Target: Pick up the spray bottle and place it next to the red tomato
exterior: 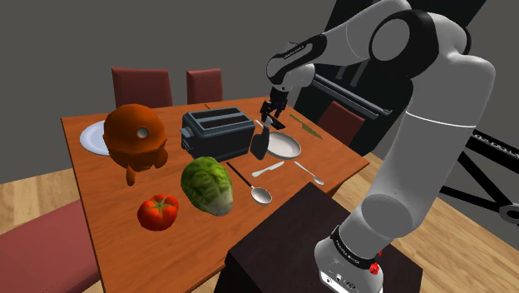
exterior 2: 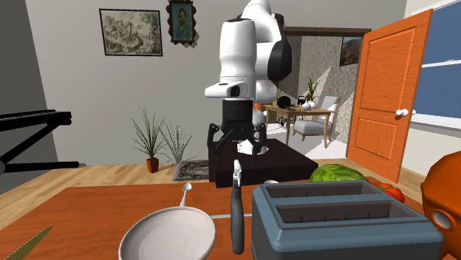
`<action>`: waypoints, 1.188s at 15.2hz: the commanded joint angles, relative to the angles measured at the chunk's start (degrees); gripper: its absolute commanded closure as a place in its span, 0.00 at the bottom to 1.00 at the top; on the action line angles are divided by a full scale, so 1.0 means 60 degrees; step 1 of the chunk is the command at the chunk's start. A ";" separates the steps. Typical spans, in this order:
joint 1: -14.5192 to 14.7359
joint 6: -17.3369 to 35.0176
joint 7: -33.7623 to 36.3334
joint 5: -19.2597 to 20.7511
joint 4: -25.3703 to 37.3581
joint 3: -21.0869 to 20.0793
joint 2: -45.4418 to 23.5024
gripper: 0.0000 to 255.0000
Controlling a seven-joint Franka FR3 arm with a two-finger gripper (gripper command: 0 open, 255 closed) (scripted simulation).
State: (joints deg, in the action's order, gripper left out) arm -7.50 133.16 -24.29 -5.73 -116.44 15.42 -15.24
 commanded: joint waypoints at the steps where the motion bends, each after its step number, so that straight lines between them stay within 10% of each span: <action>1: -0.0018 0.0233 -0.0047 -0.0074 -0.0068 -0.0028 -0.0167 0.00; 10: -0.0036 0.0398 -0.0085 -0.0130 -0.0104 -0.0051 -0.0302 0.00; 11: -0.0036 0.0398 -0.0085 -0.0130 -0.0104 -0.0051 -0.0302 1.00; 18: -0.0036 0.0399 -0.0085 -0.0130 -0.0105 -0.0051 -0.0301 1.00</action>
State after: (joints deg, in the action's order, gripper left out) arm -7.72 135.56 -24.80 -6.51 -117.06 15.12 -17.04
